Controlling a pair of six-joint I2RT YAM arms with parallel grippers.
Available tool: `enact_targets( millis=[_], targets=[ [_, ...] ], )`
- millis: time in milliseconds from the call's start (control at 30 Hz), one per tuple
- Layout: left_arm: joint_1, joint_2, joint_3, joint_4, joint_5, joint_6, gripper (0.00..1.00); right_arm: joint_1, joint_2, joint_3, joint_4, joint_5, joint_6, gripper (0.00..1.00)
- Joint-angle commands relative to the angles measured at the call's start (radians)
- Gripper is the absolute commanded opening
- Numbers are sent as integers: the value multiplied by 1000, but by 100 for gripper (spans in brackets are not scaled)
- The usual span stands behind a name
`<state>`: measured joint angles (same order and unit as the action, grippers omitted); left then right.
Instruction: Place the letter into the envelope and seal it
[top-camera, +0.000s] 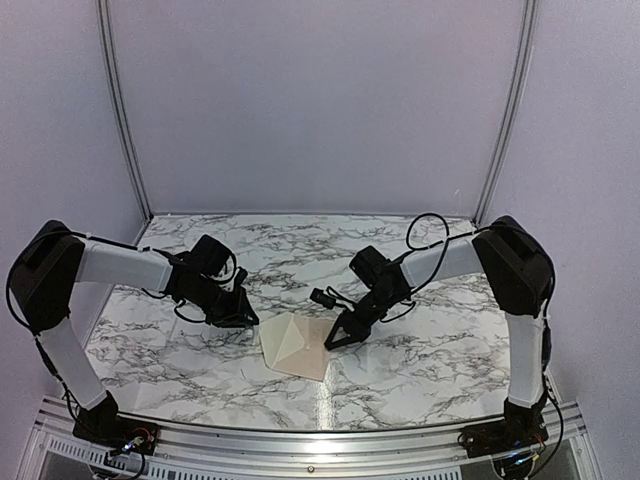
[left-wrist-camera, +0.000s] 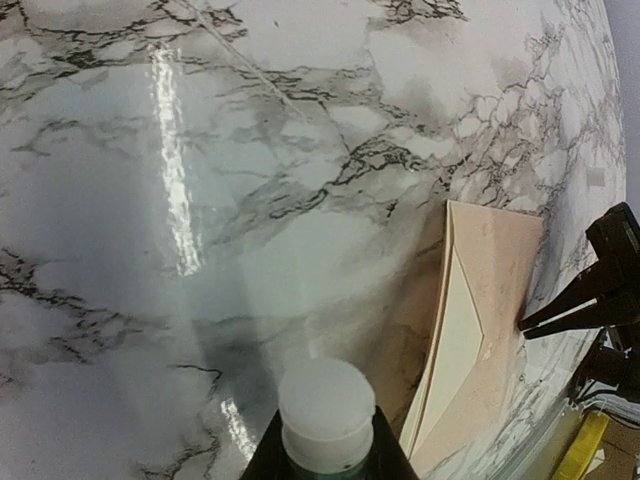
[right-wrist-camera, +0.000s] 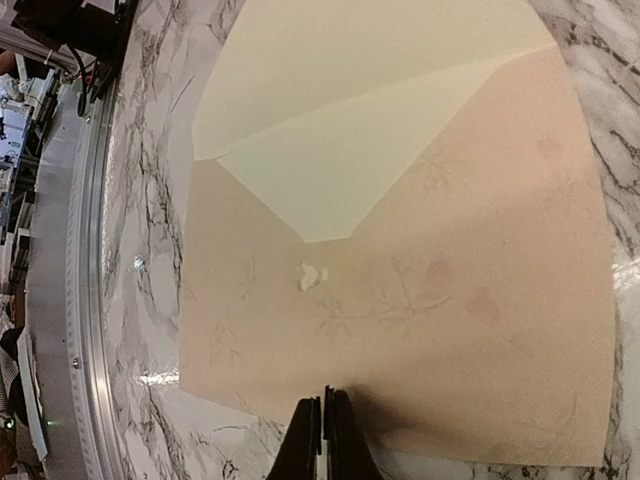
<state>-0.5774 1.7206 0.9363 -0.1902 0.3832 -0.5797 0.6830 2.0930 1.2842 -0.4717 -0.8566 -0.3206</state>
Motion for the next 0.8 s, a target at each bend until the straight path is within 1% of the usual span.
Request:
enact_targets(
  millis=[0,133,367,567,767],
  targets=[
    [-33,25,27,77,83,7,0,10,26,35,2,22,3,2],
    [-85,57,72,89,115,28,0,11,33,34,1,21,4,2],
    [-159,112,137,94,132,35,0,11,33,33,0,19,5,2],
    [-190,186,166,101,139,30,0,10,33,34,-3,19,3,3],
    [-216,219,162,145,144,9,0,10,34,32,-5,16,2,3]
  ],
)
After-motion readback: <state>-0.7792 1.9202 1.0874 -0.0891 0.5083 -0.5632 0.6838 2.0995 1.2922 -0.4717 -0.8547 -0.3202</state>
